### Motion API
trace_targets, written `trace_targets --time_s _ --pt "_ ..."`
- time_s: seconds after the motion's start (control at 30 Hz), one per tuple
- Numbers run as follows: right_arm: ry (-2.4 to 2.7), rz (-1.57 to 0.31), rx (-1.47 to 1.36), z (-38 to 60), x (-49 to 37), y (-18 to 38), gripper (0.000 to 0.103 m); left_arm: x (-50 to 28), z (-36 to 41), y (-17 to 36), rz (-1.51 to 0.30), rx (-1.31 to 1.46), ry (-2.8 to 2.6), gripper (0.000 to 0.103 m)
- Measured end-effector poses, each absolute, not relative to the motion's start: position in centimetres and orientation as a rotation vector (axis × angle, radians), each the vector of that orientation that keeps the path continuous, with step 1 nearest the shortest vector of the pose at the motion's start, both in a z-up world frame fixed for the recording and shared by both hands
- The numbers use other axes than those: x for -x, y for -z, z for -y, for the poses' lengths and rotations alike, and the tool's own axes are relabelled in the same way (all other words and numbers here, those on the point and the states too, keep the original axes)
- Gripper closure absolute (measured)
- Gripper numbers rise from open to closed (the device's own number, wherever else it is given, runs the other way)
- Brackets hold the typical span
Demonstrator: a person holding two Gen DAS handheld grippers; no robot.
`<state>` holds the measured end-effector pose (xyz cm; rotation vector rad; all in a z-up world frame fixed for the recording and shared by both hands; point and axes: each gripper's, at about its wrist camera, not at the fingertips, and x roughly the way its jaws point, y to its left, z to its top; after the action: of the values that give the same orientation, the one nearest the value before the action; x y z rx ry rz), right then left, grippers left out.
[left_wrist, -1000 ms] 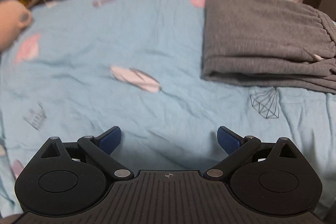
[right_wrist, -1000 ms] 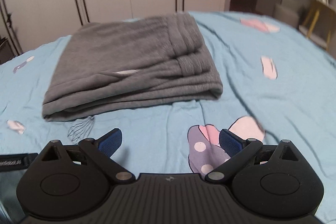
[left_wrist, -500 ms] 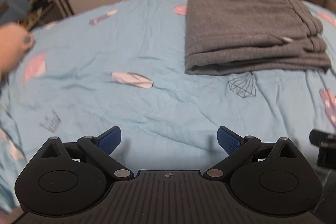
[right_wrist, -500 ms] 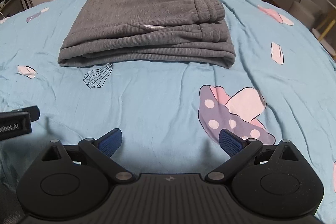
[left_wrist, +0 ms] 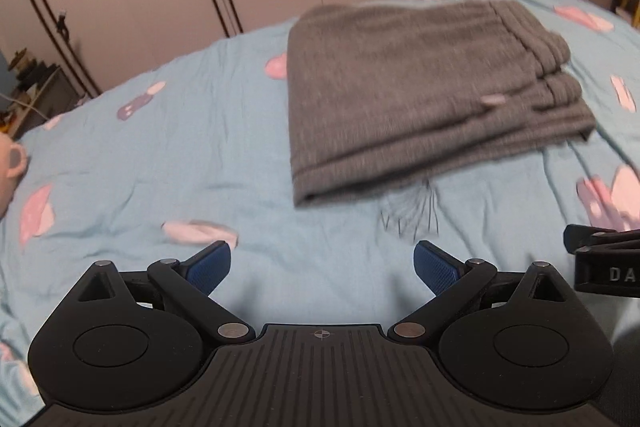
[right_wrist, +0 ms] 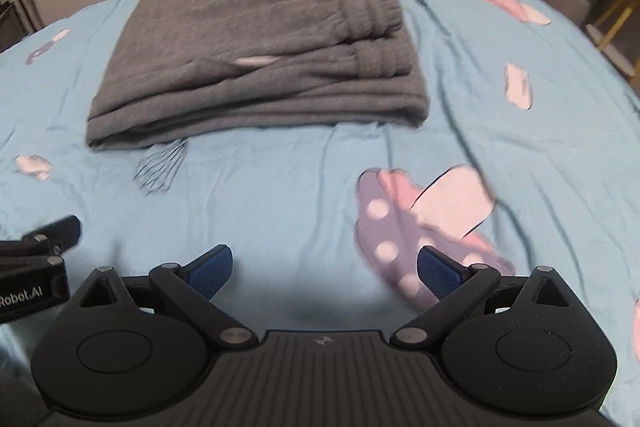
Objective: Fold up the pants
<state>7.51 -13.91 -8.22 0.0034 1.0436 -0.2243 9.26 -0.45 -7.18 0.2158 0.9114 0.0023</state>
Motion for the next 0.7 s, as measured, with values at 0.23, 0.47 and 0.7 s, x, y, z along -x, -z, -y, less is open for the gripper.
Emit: trace_targets --time_s 0.23,0.47,0.7 --pt "0.263 -1.0 -0.015 14.4 -8.5 9.1 0.004 -10.5 0.1 8.7 -0.902 -0.194 -0.001 0.002" --pt "0.28 -0.961 0.019 13.6 -9.1 8.9 0.004 -11.3 0.3 8.3 -0.893 -0.162 0.03 0.002" --pt "0.288 -0.949 0.058 13.0 -10.1 9.4 0.004 -12.5 1.1 9.1 -0.899 -0.162 0.056 0.002"
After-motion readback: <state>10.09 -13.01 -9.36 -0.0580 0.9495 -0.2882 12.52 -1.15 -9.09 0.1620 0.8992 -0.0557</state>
